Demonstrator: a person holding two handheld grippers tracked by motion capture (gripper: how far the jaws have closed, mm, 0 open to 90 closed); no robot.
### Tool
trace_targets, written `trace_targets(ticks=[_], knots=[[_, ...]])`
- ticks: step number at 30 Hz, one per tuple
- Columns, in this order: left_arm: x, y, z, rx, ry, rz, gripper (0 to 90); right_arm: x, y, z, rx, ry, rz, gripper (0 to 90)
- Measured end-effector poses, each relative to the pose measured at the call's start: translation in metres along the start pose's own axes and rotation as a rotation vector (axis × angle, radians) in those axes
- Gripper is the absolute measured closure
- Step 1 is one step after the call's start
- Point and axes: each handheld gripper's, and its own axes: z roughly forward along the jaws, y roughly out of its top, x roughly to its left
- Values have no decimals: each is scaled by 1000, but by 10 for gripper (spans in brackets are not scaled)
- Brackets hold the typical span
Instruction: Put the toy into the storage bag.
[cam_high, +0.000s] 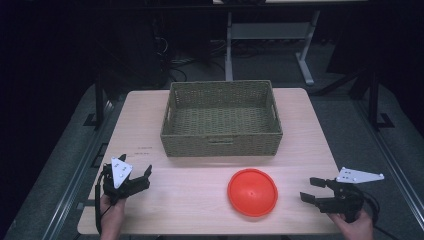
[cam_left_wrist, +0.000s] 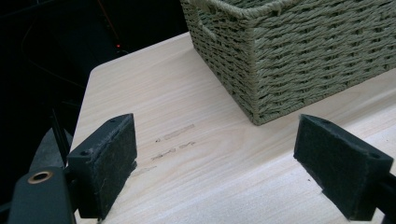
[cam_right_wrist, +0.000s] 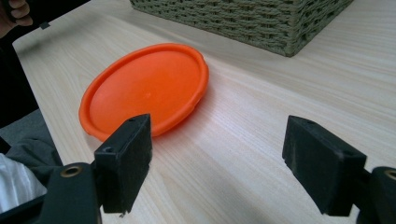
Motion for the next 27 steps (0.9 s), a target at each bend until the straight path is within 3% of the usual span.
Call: trace_targets(ticks=[8,13,18,25,27], knots=[[-1,0,0,-6,-15,1,128,2,3,5,10,-3,18,240],[0,-1,-1,-8,-13,2,127,5,13,16,5,35,23,240],[-2,-1,-3,-12,-7,7,127,16,33,38,74,49,-27,256],[0,-1,-2,-11,-13,-1,127,17,50,65,148,52,-37,295],[0,-1,-2,-13,-10,-7,127,16,54,73,177,57,-11,305]])
